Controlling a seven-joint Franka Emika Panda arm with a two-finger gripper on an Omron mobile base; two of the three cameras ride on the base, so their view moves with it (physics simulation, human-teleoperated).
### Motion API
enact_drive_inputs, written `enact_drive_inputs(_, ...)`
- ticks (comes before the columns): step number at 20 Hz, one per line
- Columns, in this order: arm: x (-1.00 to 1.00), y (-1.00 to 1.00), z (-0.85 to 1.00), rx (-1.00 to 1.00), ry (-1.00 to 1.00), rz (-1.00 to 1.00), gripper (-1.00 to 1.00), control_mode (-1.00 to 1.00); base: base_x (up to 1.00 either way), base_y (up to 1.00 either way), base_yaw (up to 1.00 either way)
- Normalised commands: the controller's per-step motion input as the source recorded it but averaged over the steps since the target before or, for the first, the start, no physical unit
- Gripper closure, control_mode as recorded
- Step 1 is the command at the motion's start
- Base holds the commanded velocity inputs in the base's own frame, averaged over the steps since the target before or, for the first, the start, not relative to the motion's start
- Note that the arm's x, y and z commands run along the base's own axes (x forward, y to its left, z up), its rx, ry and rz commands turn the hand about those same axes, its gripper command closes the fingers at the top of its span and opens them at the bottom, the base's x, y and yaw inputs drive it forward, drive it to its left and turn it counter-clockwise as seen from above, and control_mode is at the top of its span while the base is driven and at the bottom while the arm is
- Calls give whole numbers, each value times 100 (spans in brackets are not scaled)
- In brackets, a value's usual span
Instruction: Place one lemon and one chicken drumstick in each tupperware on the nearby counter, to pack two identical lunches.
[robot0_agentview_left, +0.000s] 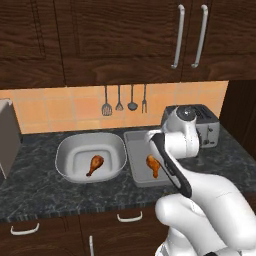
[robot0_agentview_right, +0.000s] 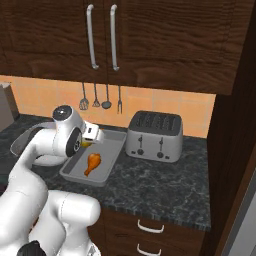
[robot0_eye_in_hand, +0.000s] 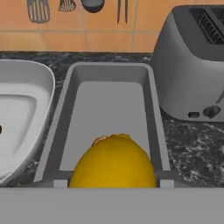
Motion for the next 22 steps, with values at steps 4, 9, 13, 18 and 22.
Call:
enact_drive_inputs(4, 81, 0, -58, -2, 0, 0, -100, -100, 0, 0, 0)
enact_drive_inputs(9, 67, -15, -29, 0, 0, 0, -100, -100, 0, 0, 0)
enact_drive_inputs(13, 8, -2, -2, 0, 0, 0, -100, -100, 0, 0, 0)
enact_drive_inputs(18, -31, 0, 61, 0, -4, -6, -100, -100, 0, 0, 0)
enact_drive_inputs(22, -100, 0, 100, 0, -20, -8, -100, -100, 0, 0, 0)
